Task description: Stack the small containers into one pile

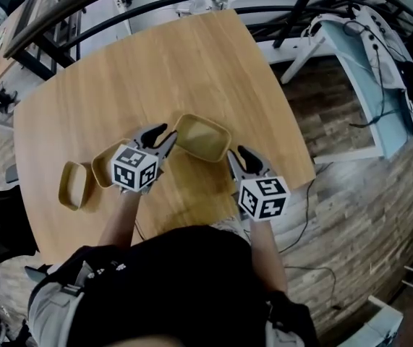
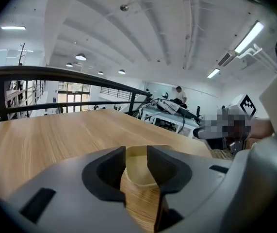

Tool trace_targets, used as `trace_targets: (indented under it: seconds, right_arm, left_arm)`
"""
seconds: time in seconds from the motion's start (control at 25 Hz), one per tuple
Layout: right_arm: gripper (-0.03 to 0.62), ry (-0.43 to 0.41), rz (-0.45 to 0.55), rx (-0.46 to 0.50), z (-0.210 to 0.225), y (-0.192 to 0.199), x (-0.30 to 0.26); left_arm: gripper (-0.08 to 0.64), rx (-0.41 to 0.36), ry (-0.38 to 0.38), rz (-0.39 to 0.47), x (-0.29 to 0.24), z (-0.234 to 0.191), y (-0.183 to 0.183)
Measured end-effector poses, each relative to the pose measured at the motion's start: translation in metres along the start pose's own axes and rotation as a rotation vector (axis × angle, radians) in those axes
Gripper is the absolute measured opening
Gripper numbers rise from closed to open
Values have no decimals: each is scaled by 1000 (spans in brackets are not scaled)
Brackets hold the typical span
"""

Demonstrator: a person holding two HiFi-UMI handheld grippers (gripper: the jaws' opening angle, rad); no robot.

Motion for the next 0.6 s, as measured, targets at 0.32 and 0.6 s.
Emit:
trace_targets:
  seconds: [0.32,0.6]
  right_arm:
    - [144,18,-63,-20,10,18,-26]
    - [161,35,-117,-53,19,35,-40]
  left_arm:
    - [129,39,13,-50,-20,-16,23]
    - [129,35,42,-54,-34,-14,25]
Point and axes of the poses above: the fingertips, and each gripper's own axes: x backward along the fingers, z to its right, y out of its underside, the point moved 2 cm from there along x, backward along the fingers, and after that the axes turned 4 degrees about z, right-handed, at the moved point
